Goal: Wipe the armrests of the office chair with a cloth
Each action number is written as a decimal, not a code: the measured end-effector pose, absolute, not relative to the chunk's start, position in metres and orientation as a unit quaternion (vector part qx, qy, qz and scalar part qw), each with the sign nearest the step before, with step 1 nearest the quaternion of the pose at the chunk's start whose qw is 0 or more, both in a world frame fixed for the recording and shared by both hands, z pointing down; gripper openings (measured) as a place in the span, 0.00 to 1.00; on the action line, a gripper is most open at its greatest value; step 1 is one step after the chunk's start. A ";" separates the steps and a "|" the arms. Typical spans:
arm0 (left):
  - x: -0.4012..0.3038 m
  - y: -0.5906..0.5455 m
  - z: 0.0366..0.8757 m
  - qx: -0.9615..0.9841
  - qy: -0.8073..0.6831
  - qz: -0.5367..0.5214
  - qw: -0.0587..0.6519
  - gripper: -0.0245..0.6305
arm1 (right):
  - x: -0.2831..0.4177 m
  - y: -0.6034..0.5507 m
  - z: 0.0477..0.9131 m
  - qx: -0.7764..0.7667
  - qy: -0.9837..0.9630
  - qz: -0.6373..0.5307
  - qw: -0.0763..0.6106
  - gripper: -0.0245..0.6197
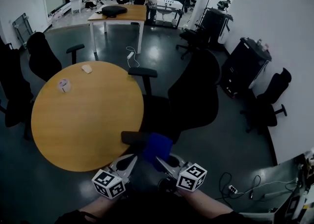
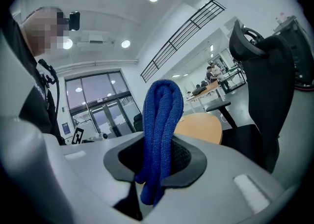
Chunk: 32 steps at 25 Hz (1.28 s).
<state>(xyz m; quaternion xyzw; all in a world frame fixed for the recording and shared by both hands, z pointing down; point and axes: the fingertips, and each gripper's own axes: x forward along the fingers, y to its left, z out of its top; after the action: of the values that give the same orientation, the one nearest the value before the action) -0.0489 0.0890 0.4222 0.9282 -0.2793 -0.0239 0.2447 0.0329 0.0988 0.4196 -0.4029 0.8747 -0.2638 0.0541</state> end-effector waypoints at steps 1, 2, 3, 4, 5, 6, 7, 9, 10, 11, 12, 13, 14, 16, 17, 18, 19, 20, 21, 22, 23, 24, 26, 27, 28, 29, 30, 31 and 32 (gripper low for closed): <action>-0.049 0.093 0.420 0.929 -0.277 -0.025 0.246 0.06 | 0.033 0.105 0.418 -0.403 0.877 -0.256 0.050 0.18; -0.048 0.098 0.416 0.929 -0.275 -0.027 0.246 0.06 | 0.034 0.111 0.416 -0.404 0.880 -0.248 0.045 0.18; -0.047 0.102 0.413 0.930 -0.274 -0.028 0.245 0.06 | 0.035 0.117 0.415 -0.404 0.882 -0.239 0.041 0.18; -0.045 0.107 0.409 0.930 -0.274 -0.030 0.243 0.06 | 0.038 0.123 0.415 -0.406 0.884 -0.229 0.035 0.18; -0.042 0.111 0.406 0.931 -0.275 -0.031 0.240 0.06 | 0.041 0.128 0.415 -0.409 0.885 -0.220 0.031 0.18; -0.038 0.116 0.403 0.931 -0.276 -0.032 0.235 0.06 | 0.046 0.131 0.414 -0.411 0.886 -0.211 0.027 0.18; -0.033 0.119 0.400 0.932 -0.277 -0.032 0.230 0.06 | 0.052 0.134 0.414 -0.414 0.887 -0.201 0.024 0.18; -0.018 0.126 0.394 0.934 -0.281 -0.029 0.219 0.06 | 0.067 0.139 0.411 -0.420 0.889 -0.180 0.016 0.18; -0.009 0.129 0.391 0.934 -0.283 -0.027 0.214 0.06 | 0.076 0.141 0.408 -0.424 0.890 -0.169 0.011 0.18; 0.001 0.132 0.388 0.936 -0.284 -0.025 0.208 0.06 | 0.084 0.143 0.404 -0.427 0.890 -0.158 0.007 0.18; 0.011 0.135 0.384 0.937 -0.283 -0.023 0.201 0.06 | 0.092 0.146 0.400 -0.429 0.891 -0.149 0.006 0.18; 0.020 0.138 0.380 0.940 -0.281 -0.020 0.194 0.06 | 0.098 0.148 0.396 -0.431 0.891 -0.141 0.006 0.18; 0.030 0.140 0.376 0.942 -0.279 -0.017 0.187 0.06 | 0.104 0.150 0.393 -0.433 0.892 -0.132 0.007 0.18; 0.050 0.145 0.370 0.945 -0.277 -0.010 0.174 0.06 | 0.118 0.155 0.390 -0.435 0.893 -0.114 0.003 0.18; 0.059 0.148 0.368 0.946 -0.276 -0.005 0.168 0.06 | 0.124 0.158 0.389 -0.436 0.894 -0.103 -0.003 0.18; 0.066 0.151 0.367 0.947 -0.275 0.001 0.164 0.06 | 0.128 0.162 0.388 -0.436 0.895 -0.092 -0.009 0.18; 0.073 0.154 0.366 0.949 -0.273 0.008 0.159 0.06 | 0.130 0.166 0.387 -0.434 0.897 -0.082 -0.014 0.18; 0.078 0.158 0.367 0.950 -0.271 0.015 0.155 0.06 | 0.131 0.170 0.387 -0.432 0.899 -0.075 -0.018 0.19; 0.084 0.161 0.368 0.951 -0.268 0.021 0.152 0.06 | 0.133 0.173 0.388 -0.430 0.900 -0.073 -0.021 0.19; 0.088 0.164 0.370 0.952 -0.266 0.027 0.149 0.06 | 0.136 0.175 0.390 -0.429 0.900 -0.073 -0.022 0.19; 0.092 0.165 0.372 0.953 -0.265 0.031 0.146 0.06 | 0.138 0.176 0.393 -0.428 0.901 -0.075 -0.022 0.19; 0.095 0.165 0.374 0.953 -0.264 0.034 0.144 0.06 | 0.141 0.175 0.395 -0.427 0.901 -0.076 -0.022 0.19; 0.099 0.163 0.378 0.953 -0.266 0.039 0.141 0.06 | 0.144 0.172 0.397 -0.426 0.902 -0.075 -0.022 0.19; 0.101 0.163 0.378 0.952 -0.268 0.041 0.141 0.06 | 0.145 0.170 0.398 -0.425 0.902 -0.075 -0.023 0.19; 0.103 0.163 0.377 0.952 -0.269 0.043 0.141 0.06 | 0.146 0.170 0.398 -0.425 0.902 -0.077 -0.023 0.19; 0.104 0.164 0.377 0.952 -0.269 0.044 0.138 0.06 | 0.146 0.171 0.399 -0.423 0.902 -0.079 -0.024 0.19; 0.106 0.167 0.377 0.954 -0.266 0.045 0.132 0.06 | 0.146 0.173 0.399 -0.421 0.903 -0.079 -0.024 0.19; 0.106 0.168 0.378 0.955 -0.263 0.046 0.127 0.06 | 0.146 0.174 0.399 -0.419 0.904 -0.078 -0.025 0.19; 0.107 0.169 0.378 0.956 -0.263 0.045 0.125 0.06 | 0.146 0.175 0.399 -0.418 0.905 -0.077 -0.025 0.19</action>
<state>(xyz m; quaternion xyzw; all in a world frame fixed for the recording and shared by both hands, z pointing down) 0.1067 0.1686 0.3782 0.9557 -0.2626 0.0452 0.1252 0.1458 0.1747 0.3994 -0.4178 0.9049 -0.0768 -0.0249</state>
